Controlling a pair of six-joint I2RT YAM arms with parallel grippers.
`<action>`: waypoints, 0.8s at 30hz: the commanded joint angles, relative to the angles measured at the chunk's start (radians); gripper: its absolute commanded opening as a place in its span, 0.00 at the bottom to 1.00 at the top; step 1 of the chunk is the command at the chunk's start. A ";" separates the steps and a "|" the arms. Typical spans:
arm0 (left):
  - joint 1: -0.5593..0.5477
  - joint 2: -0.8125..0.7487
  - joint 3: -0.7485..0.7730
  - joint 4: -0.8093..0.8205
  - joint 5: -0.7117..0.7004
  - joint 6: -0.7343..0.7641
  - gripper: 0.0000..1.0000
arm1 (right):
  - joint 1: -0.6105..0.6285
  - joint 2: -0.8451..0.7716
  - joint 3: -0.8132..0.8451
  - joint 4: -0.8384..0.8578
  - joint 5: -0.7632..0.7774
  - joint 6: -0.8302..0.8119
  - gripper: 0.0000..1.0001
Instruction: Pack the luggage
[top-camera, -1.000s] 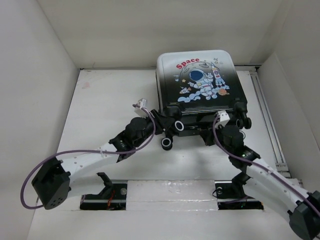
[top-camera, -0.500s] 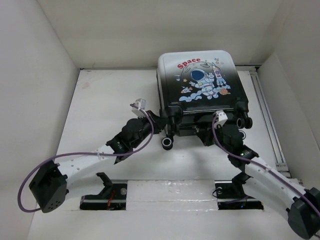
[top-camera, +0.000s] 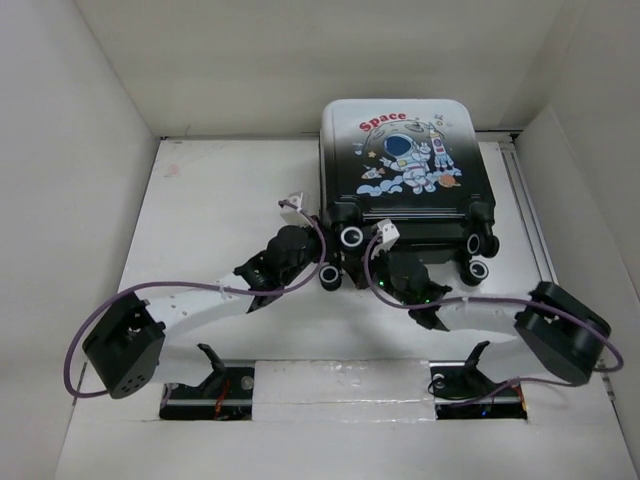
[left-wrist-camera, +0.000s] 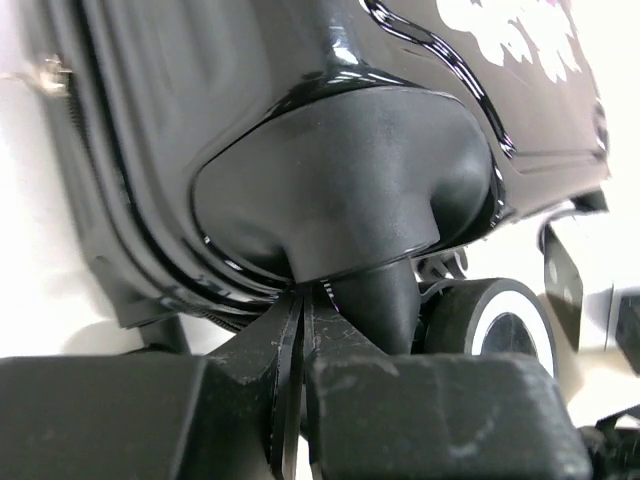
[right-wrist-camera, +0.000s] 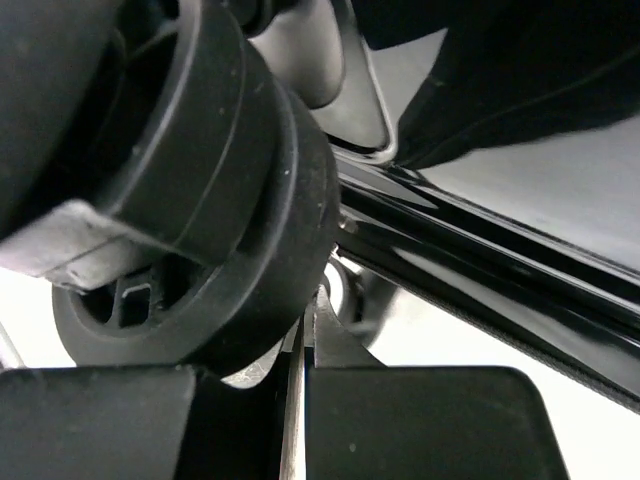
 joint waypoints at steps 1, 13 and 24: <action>-0.082 0.000 0.145 0.250 0.307 -0.077 0.00 | 0.113 0.187 0.097 0.394 -0.284 0.090 0.00; -0.082 -0.210 0.058 0.062 0.113 0.040 0.16 | 0.136 0.130 -0.016 0.459 -0.176 0.161 0.62; -0.066 -0.321 -0.275 -0.001 -0.120 0.046 0.49 | 0.169 -0.389 0.013 -0.442 0.093 0.079 0.88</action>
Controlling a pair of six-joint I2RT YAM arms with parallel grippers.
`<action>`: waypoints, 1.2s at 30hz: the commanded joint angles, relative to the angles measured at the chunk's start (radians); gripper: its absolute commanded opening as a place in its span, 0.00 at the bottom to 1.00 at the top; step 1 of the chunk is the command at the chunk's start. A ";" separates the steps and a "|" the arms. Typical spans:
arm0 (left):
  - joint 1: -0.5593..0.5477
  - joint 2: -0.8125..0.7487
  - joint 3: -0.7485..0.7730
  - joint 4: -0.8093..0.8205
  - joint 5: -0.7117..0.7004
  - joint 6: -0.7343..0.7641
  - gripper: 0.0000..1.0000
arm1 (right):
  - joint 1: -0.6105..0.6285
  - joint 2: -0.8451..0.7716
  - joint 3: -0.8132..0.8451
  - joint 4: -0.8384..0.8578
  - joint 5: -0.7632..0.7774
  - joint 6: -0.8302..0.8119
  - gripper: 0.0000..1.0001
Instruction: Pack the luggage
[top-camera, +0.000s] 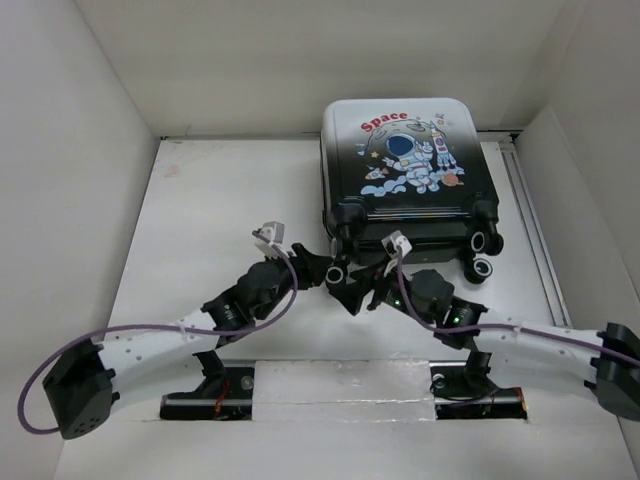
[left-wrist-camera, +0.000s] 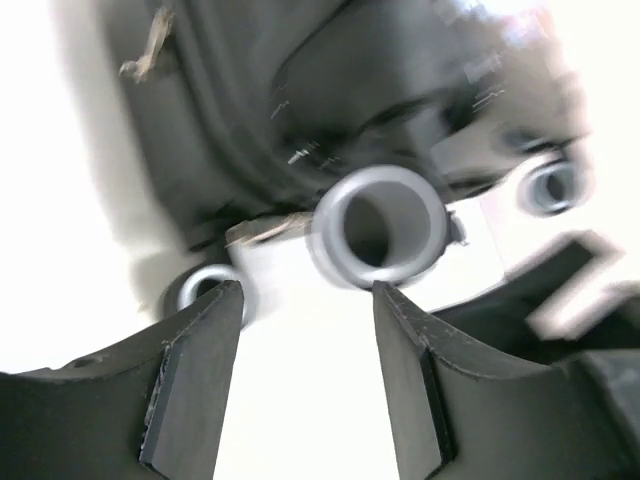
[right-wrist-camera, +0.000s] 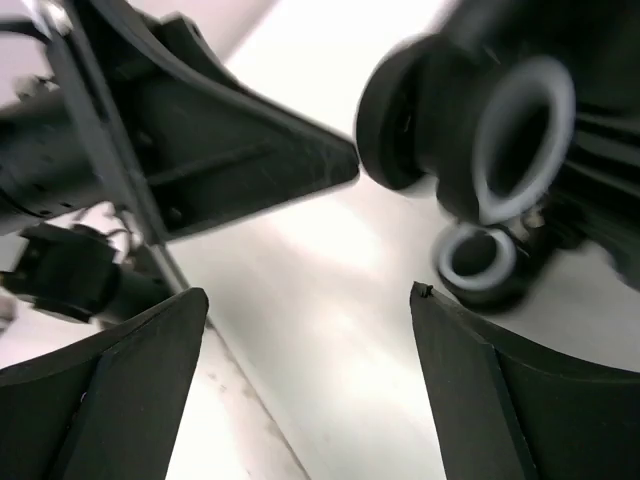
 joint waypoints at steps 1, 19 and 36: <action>0.001 0.086 -0.038 0.083 0.028 0.019 0.52 | 0.007 -0.128 0.042 -0.326 0.117 -0.013 0.88; -0.026 0.613 0.125 0.550 -0.084 0.183 0.59 | -0.002 -0.211 0.194 -0.495 0.188 -0.092 0.85; -0.026 0.749 0.049 0.887 -0.311 0.221 0.54 | -0.002 -0.274 0.184 -0.461 0.173 -0.083 0.95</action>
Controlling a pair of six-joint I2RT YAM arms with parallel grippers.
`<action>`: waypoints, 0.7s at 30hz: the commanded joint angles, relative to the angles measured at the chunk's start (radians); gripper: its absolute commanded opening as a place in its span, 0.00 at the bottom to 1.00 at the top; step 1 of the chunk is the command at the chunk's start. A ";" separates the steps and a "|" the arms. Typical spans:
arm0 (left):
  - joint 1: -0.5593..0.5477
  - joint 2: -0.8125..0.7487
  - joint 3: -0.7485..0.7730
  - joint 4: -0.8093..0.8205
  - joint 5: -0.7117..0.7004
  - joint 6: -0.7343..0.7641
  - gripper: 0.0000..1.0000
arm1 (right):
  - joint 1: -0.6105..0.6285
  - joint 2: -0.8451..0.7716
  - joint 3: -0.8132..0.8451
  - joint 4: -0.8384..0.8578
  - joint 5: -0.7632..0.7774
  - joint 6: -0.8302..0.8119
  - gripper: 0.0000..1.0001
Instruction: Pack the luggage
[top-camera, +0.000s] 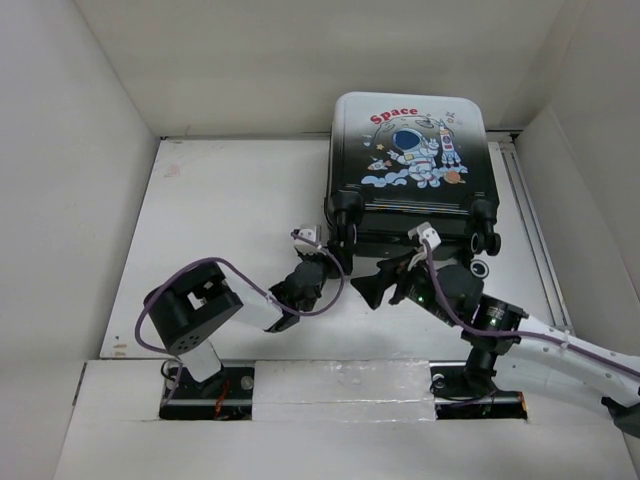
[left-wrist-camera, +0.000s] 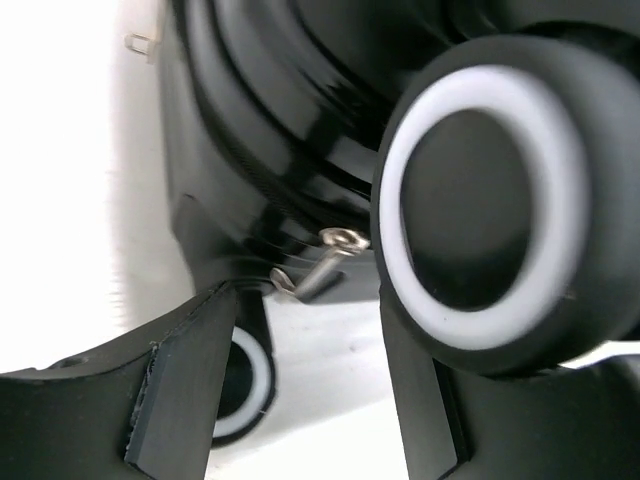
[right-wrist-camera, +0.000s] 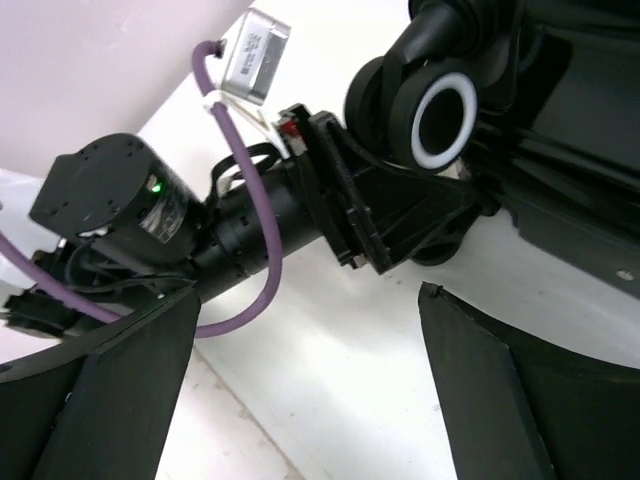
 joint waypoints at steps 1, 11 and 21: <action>0.015 -0.001 -0.014 0.164 -0.102 0.022 0.54 | -0.001 0.031 0.058 0.035 0.046 -0.007 0.98; 0.015 -0.027 -0.114 0.261 -0.047 0.081 0.56 | -0.056 0.336 0.273 0.085 0.178 0.078 0.99; 0.015 0.126 -0.048 0.440 0.019 0.172 0.53 | -0.090 0.223 0.201 0.146 0.098 0.078 0.98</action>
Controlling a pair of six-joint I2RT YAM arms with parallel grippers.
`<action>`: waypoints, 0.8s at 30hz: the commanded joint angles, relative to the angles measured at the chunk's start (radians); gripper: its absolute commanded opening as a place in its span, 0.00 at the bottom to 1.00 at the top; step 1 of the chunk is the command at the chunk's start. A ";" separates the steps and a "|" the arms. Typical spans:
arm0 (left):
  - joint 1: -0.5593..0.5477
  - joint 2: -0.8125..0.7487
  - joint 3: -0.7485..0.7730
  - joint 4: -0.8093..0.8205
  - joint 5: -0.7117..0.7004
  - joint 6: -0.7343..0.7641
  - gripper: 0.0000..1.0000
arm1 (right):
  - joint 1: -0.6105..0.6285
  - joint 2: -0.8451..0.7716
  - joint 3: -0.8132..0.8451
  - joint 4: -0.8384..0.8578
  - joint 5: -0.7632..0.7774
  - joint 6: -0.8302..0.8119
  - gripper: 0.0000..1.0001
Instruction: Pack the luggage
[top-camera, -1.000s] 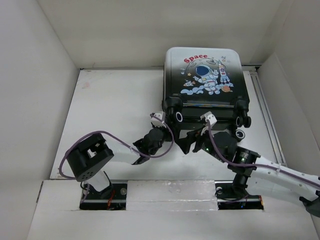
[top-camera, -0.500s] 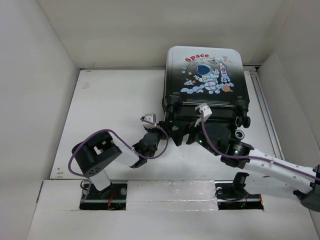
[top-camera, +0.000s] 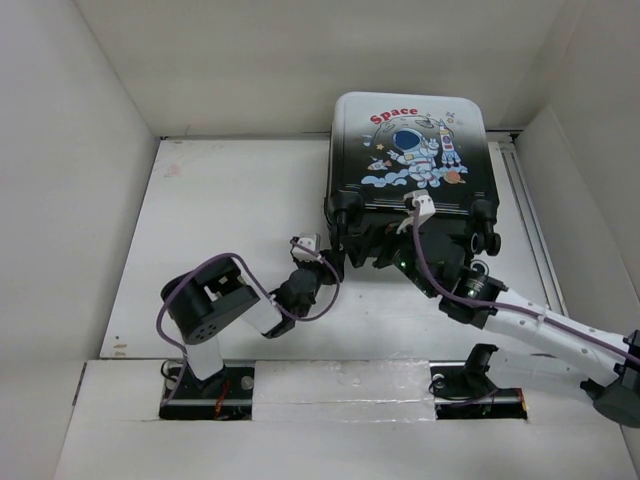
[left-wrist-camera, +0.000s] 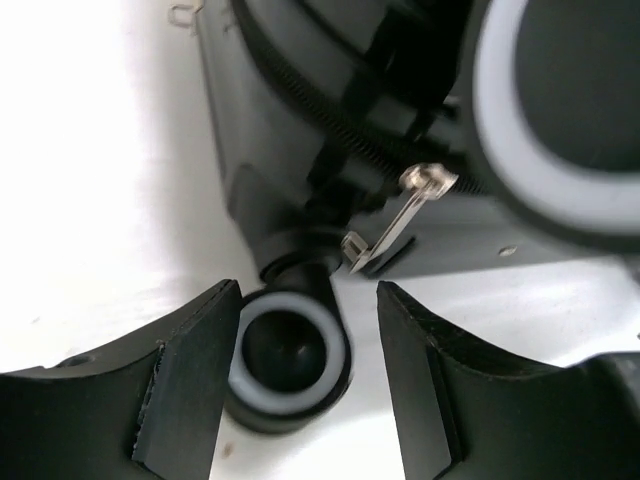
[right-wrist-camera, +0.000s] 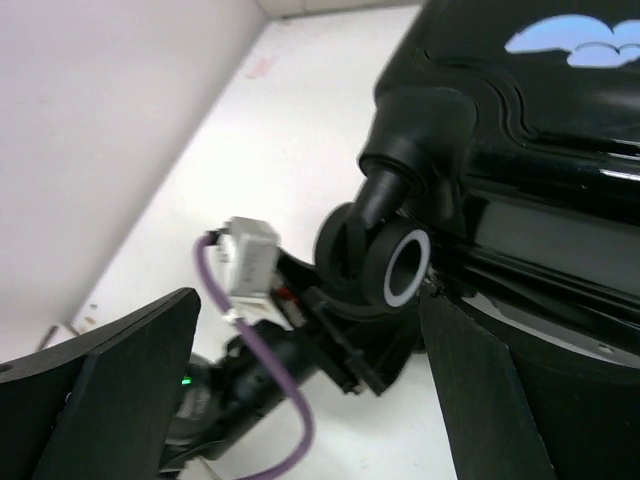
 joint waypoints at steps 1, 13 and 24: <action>0.002 0.049 0.047 0.273 -0.005 0.039 0.53 | -0.005 -0.049 -0.022 0.103 -0.048 0.012 0.96; -0.022 0.130 0.087 0.430 -0.068 0.070 0.49 | -0.005 -0.109 -0.089 0.112 -0.148 -0.006 0.86; -0.022 0.176 0.176 0.531 -0.141 0.188 0.49 | -0.005 -0.131 -0.140 0.112 -0.224 -0.006 0.83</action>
